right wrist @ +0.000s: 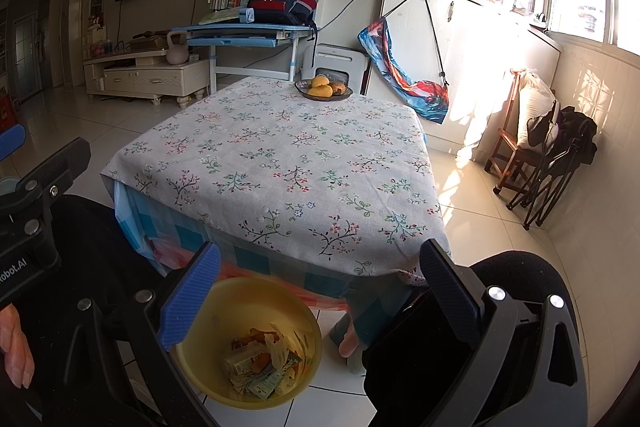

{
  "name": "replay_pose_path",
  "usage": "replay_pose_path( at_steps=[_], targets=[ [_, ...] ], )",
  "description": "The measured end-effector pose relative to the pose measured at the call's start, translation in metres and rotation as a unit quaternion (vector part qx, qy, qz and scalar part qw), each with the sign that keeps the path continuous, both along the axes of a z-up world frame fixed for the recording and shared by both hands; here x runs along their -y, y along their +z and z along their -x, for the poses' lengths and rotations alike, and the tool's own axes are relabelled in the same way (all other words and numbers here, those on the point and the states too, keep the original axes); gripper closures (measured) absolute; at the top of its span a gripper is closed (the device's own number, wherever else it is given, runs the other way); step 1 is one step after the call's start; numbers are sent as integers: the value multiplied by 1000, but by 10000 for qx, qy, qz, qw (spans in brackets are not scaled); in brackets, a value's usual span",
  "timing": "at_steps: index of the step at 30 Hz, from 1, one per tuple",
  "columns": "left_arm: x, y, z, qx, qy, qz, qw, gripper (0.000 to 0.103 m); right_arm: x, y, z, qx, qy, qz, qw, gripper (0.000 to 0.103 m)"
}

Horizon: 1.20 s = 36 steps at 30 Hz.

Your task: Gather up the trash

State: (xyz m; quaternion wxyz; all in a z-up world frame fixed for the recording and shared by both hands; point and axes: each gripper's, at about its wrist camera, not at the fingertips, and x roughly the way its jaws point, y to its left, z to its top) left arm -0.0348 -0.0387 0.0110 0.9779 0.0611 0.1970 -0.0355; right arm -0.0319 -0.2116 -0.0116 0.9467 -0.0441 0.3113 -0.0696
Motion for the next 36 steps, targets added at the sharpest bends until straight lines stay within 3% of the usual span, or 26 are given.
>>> replay_pose_path(
  at_steps=[16, 26, 31, 36],
  targets=[
    [0, 1, 0, -34, -114, 38, 9999, 7, 0, -4, -1, -47, 48, 31, 10000, 8],
    [-16, 19, -2, 15, -238, 110, 9997, 7, 7, -3, -6, -155, 90, -114, 9998, 8],
    [-40, 22, -34, -288, -71, 147, 9995, 7, 10, 9, -27, -248, 198, -244, 9992, 8],
    [-58, 6, -74, -795, 57, 378, 9961, 7, 19, 13, -75, -445, 202, -203, 9986, 8]
  ],
)
